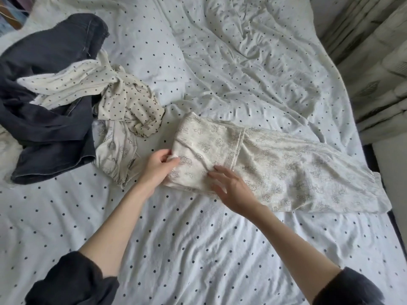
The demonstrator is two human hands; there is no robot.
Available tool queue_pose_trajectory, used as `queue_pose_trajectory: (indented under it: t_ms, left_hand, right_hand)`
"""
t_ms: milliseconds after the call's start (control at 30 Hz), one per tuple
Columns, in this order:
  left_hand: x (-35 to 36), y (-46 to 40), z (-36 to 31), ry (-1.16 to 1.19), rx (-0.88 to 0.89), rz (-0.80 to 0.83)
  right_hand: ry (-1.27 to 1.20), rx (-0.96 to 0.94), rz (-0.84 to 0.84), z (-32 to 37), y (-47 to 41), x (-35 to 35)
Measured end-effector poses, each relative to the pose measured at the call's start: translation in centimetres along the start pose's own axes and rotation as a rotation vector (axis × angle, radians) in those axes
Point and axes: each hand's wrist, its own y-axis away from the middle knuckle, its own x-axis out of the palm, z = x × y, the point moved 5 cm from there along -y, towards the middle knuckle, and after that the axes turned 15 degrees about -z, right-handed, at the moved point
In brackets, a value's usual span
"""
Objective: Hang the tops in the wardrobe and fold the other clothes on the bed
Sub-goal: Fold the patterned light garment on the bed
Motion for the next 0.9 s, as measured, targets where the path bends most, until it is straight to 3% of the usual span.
queue_pose_trajectory:
  t_ms: [200,367,433,533,600,667,733,900]
  left_hand:
    - [5.2,4.1,-7.1,0.014,0.128,0.147]
    - [15.9,9.0,-9.0,-0.262,0.337,0.355]
    - [18.5,9.5,-8.1,-0.33,0.401,0.31]
    - [16.8,7.7,-7.1,-0.375,0.427,-0.053]
    - [14.9,6.0,-5.6,-0.439,0.296,-0.229]
    - [14.4,4.8,-3.6,-0.364,0.007,-0.186]
    - [14.8,4.6,-3.0,-0.252,-0.152,-0.092]
    - [16.7,5.9,-7.0,-0.174,-0.016,-0.024]
  right_hand:
    - [-0.87,0.566,-0.18,-5.1,1.8,-4.4]
    - [-1.237,0.765,-0.173,-11.4,4.0,-7.4]
    - [-1.233,0.803,-0.142,-13.8,4.9,-8.0]
    - [-0.985,0.771,-0.132,-15.7,5.8,-7.9]
    - [-0.72,0.631,-0.204,-16.1,5.9,-8.0]
    - [-0.603,0.483,-0.278,-15.7,5.4,-8.1]
    - [-0.623,0.413,-0.258,-15.1,4.4,-7.7]
    - [-0.747,0.414,-0.077,-15.3,2.7,-7.2]
